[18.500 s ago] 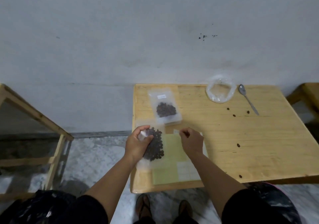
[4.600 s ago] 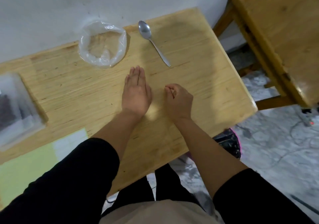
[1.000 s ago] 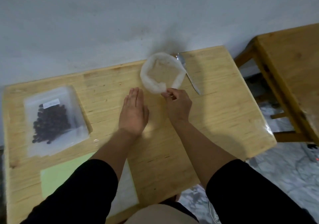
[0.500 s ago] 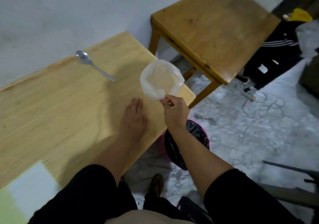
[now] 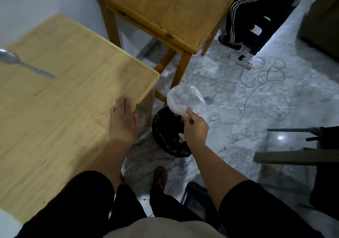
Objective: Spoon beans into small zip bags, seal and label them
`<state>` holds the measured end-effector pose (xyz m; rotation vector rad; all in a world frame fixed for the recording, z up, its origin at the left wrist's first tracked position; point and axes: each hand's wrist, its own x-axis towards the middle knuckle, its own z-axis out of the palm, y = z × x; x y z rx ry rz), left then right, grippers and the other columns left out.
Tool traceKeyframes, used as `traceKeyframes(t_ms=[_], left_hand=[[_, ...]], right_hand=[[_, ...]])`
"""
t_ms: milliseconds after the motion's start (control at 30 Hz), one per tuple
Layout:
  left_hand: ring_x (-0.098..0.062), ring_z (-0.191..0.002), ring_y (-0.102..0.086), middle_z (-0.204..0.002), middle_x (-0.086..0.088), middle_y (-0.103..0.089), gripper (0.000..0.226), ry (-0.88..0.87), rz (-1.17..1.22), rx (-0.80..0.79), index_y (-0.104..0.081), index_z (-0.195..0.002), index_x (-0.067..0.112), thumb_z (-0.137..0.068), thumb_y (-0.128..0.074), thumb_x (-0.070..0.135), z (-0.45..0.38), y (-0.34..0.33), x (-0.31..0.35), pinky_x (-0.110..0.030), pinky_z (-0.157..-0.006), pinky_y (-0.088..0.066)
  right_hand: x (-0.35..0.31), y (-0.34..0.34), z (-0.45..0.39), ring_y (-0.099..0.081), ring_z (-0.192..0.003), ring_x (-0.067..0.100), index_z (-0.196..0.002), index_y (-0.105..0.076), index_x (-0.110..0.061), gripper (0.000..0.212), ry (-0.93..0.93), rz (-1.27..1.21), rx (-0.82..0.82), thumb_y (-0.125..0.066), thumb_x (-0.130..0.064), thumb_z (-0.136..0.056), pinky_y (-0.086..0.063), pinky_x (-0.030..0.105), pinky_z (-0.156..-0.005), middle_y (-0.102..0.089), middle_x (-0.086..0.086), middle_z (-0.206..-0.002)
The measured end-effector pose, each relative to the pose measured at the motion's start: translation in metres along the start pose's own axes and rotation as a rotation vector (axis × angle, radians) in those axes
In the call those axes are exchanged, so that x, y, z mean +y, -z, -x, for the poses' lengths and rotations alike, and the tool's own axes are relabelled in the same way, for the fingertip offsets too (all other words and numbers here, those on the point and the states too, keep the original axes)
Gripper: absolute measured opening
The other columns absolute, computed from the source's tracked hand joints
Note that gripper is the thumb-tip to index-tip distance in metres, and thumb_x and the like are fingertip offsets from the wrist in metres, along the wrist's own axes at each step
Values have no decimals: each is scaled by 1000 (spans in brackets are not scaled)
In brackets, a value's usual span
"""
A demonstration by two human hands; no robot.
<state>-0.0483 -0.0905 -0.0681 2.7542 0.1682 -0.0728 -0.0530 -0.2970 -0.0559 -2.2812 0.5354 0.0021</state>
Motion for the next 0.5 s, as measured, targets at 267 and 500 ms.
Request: traceKeyframes(t_ms=[267,500], left_hand=[[-24,-146,-5,-158,-11,-11,59,-10,41,-1,-14,-149,2,-99,-37,22,21,-4,29,-34,-118,-1],[-40,-131,-42,-137,-22,-48,44,3,301,99,-51,-129,-7,-87,-60,4,98,8,34,-43,-104,-38]], right_hand=[[14,12,-3,-62,-94,27,-117,-63,-10,30,65,129,-158,-48,-25,-95,-50,33,-81,-66,14,-108],[5,-6,2,-61,-100,22,-113,-66,-15,28,225,389,-631,-47,-27,-96,-44,27,-81,-68,6,-108]])
